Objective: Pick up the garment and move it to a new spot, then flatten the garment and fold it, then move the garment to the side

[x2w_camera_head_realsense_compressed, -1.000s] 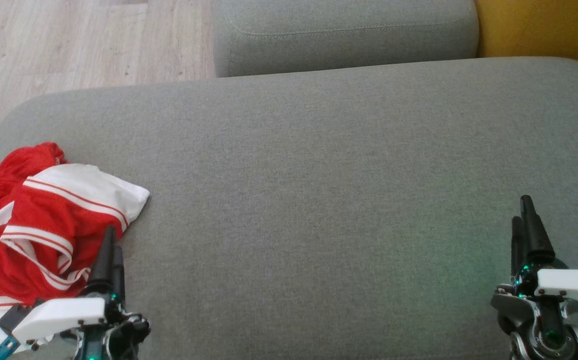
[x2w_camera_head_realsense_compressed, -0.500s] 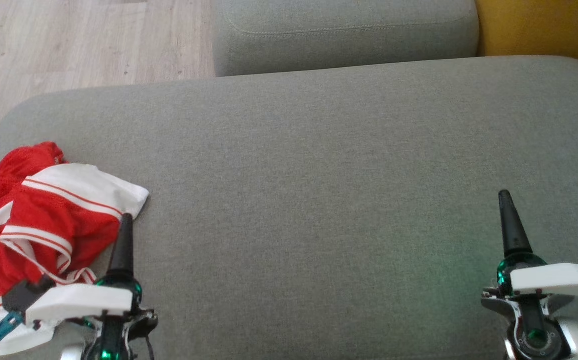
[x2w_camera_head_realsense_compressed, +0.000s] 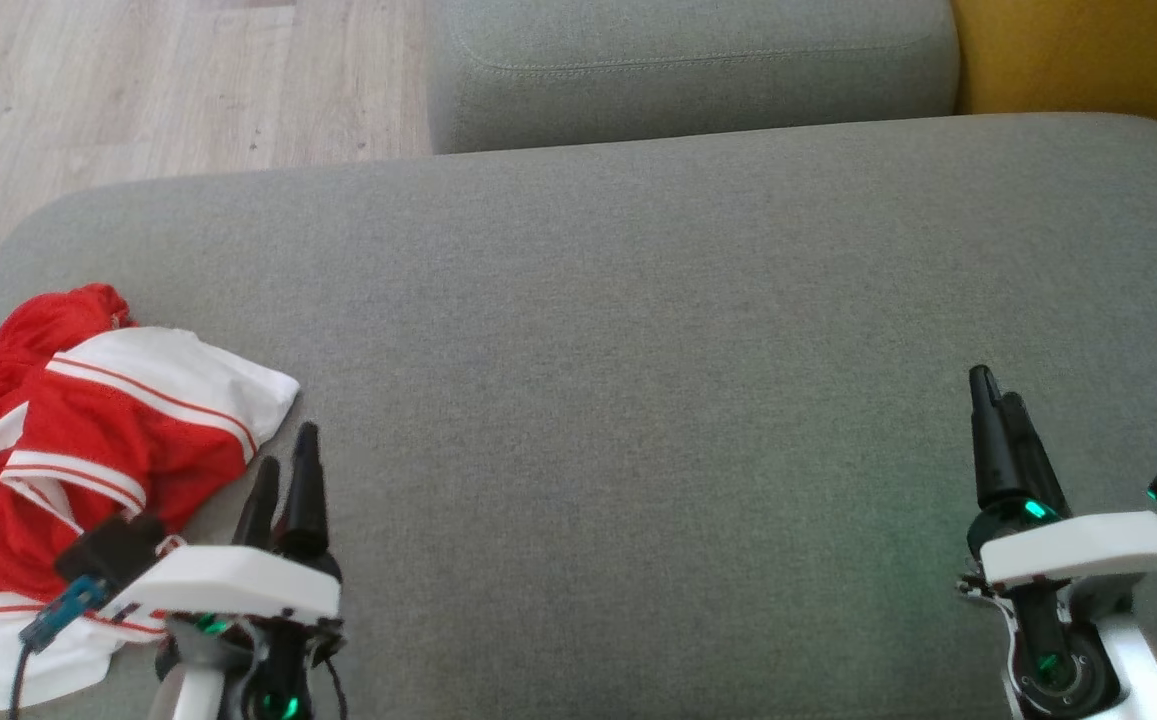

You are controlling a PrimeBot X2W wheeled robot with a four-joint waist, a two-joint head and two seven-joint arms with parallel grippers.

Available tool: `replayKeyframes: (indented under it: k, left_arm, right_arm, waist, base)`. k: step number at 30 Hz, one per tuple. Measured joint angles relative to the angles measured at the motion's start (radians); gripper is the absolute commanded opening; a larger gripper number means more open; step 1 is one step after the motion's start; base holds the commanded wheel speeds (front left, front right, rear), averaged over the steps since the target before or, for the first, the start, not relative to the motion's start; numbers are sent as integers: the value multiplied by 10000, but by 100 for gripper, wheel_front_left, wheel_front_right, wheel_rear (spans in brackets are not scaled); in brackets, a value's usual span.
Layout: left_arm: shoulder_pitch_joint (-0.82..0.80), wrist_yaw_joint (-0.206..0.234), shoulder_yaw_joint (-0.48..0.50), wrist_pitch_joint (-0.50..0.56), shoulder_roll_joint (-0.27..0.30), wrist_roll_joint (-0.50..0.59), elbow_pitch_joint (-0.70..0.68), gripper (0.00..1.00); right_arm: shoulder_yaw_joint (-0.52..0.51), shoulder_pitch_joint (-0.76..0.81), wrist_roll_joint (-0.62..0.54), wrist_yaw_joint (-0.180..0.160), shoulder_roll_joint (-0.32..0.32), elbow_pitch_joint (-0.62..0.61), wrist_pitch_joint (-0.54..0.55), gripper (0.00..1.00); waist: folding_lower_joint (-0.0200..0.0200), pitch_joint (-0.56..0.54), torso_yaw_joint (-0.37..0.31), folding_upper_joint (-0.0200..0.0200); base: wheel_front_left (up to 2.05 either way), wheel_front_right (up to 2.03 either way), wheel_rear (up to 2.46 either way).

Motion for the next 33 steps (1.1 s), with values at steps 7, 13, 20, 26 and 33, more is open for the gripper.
replayKeyframes:
  k: [7, 13, 20, 26, 33]
  left_arm:
    - [-58, 255, -240, -201, 6, 890, 27, 100]
    - [-69, 491, -445, -382, 10, 1632, 23, 100]
    - [-97, 667, -568, -570, 12, 2410, -33, 100]
    - [-232, 786, -765, -690, 17, 2961, -100, 100]
    - [-234, 892, -869, -922, 19, 3695, -163, 100]
  right_arm:
    - [98, 32, -941, 0, 0, -163, -215, 100]
    - [192, 36, -1603, 0, -86, -146, -364, 100]
    - [393, 35, -2290, 0, -190, -58, -577, 100]
    - [541, 33, -2744, 0, -242, 0, -734, 100]
    - [786, 31, -3400, 2, -380, 27, -909, 100]
  waist:
    - [0, -14, 21, 0]
    - [0, -26, 29, 0]
    - [0, -45, 49, 0]
    - [0, -56, 57, 0]
    - [0, -57, 61, 0]
  base:
    - [0, 0, 0]
    - [0, 0, 0]
    - [0, 0, 0]
    - [0, 0, 0]
    - [0, 0, 0]
